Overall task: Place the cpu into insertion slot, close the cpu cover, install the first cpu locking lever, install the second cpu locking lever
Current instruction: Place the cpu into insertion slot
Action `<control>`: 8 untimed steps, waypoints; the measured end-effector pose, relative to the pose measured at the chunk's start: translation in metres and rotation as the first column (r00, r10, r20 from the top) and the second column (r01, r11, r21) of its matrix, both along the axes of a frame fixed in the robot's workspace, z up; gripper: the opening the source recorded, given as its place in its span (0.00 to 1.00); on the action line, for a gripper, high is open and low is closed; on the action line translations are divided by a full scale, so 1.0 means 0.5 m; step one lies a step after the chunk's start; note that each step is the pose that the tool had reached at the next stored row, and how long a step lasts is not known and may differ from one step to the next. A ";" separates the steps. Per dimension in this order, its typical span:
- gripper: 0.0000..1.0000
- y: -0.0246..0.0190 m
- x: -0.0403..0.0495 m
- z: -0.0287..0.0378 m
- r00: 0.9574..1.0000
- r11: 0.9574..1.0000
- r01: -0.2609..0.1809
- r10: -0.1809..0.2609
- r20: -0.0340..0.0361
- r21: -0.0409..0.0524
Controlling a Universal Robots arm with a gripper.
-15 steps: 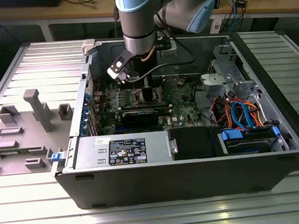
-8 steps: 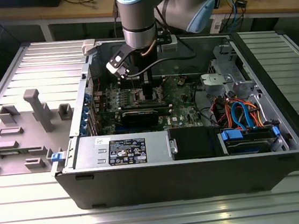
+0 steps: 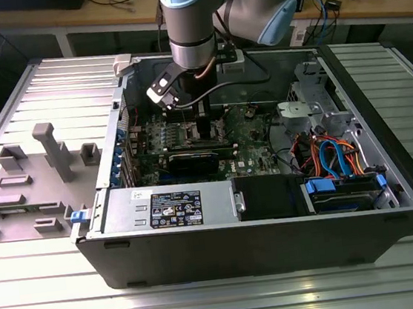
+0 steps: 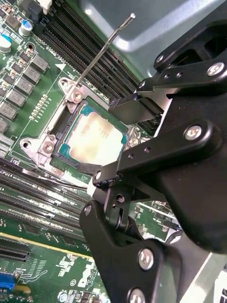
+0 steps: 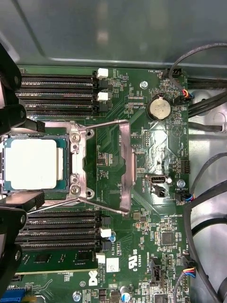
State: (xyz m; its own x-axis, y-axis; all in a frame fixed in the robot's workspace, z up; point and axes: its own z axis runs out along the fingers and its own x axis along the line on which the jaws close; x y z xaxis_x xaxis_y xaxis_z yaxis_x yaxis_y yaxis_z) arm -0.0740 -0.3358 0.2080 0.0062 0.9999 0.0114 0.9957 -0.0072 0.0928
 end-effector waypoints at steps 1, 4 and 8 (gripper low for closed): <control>0.60 0.0001 0.000 0.000 1.000 1.000 0.000 0.000 0.000 0.000; 0.52 0.0001 0.003 0.007 1.000 1.000 0.000 0.000 -0.008 0.000; 0.22 0.0000 0.017 0.015 0.999 1.000 0.000 0.000 -0.048 0.000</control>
